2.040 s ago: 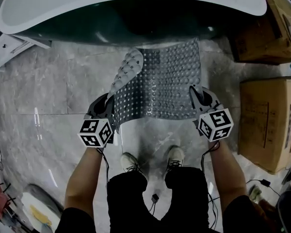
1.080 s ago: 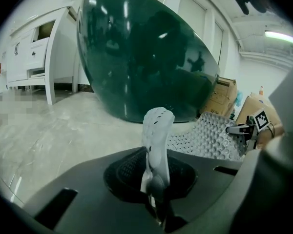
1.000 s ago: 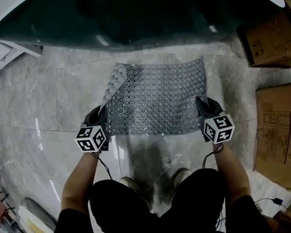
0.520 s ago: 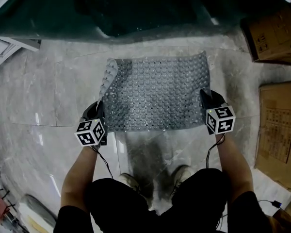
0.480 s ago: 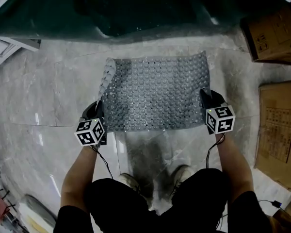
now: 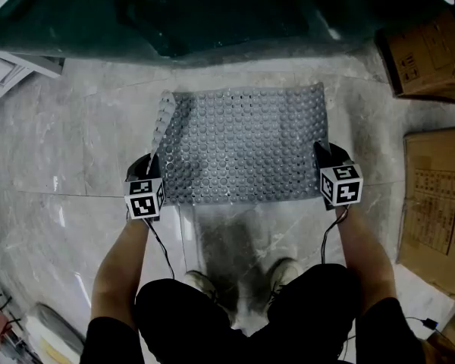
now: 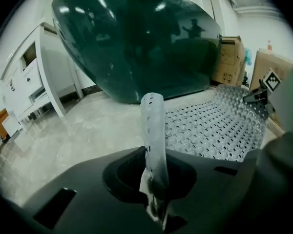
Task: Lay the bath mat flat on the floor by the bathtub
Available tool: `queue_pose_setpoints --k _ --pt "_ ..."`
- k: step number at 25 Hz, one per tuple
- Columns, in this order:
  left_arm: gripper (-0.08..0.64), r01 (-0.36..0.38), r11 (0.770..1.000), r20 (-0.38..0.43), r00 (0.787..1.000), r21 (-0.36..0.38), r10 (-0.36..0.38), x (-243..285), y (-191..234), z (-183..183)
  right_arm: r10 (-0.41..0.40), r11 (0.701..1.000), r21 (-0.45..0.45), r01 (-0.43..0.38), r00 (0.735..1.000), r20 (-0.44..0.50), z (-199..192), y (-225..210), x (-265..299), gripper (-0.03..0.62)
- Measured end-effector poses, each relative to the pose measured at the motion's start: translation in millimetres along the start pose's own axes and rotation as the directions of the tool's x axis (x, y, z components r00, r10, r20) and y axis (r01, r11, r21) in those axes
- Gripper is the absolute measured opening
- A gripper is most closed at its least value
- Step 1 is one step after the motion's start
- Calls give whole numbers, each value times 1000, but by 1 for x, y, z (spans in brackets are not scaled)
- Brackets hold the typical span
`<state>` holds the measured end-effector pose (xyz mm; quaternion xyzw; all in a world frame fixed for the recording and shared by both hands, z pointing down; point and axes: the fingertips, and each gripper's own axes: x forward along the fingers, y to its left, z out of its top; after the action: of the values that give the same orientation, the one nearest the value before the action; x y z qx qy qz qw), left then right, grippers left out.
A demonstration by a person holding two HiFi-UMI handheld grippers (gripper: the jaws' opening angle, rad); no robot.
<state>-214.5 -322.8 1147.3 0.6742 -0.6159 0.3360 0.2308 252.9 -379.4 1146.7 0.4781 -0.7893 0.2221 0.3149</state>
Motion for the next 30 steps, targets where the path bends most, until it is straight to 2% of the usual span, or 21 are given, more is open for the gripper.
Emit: queue_pose_setpoints --k 4,8,10,12,17,24,30 --pt "35 -25 996 -31 999 81 27 4 3 -8 -33 999 -1 33 999 -31 -8 -4 2 32" --pt "101 -46 986 -33 998 162 52 7 8 -10 -59 998 14 60 996 -61 -15 -9 4 32" --pt "119 -57 984 -30 998 167 63 8 9 -10 -72 997 19 73 994 -79 -19 -12 5 71" --pt "138 -66 984 -25 997 166 71 7 11 -11 -88 995 34 92 991 -101 -26 -15 5 162" --pt "140 -70 983 -13 997 169 73 4 14 -10 -152 986 51 160 980 -125 -34 -25 5 219" --pt "140 -75 984 9 997 164 74 1 17 -6 -248 968 27 250 967 -51 -15 -38 -2 230" --pt "140 -58 987 28 998 149 54 0 12 -2 -213 976 -35 215 976 53 19 -16 -3 230"
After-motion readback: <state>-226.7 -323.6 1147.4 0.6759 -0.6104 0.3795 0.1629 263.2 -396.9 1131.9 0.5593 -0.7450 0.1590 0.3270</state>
